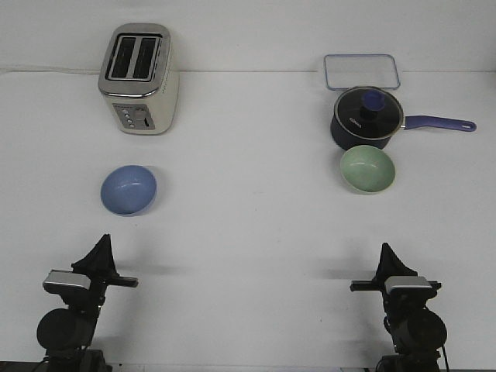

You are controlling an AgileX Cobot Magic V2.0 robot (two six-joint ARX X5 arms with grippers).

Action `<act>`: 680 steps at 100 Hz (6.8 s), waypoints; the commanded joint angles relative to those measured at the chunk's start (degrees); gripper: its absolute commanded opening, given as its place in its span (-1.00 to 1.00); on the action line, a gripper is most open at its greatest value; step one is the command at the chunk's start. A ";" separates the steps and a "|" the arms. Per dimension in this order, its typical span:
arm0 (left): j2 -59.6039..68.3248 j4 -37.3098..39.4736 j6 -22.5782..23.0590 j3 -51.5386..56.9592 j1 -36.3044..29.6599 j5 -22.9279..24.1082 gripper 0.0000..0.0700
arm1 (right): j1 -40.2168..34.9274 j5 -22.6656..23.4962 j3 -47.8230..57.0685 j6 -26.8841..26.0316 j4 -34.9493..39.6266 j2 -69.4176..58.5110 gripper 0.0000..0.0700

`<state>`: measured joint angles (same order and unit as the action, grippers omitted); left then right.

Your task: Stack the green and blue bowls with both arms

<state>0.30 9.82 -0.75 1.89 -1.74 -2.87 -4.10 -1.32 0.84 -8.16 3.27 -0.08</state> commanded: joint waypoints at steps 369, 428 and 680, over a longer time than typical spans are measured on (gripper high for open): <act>-0.11 0.52 -0.02 -1.09 0.00 0.26 -0.96 | -32.44 8.76 50.95 -13.31 25.44 -71.95 -1.00; -0.11 0.59 -0.42 -1.09 0.00 0.26 -0.96 | -35.43 8.81 50.95 -11.91 22.64 -83.58 -0.67; 84.32 -15.76 -13.77 47.45 10.03 -0.63 -1.00 | -26.43 -0.57 24.30 -5.20 13.97 -27.65 -0.09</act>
<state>83.48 -6.26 -14.92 48.49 8.10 -3.36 -30.17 -1.76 24.88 -12.73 17.58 -27.57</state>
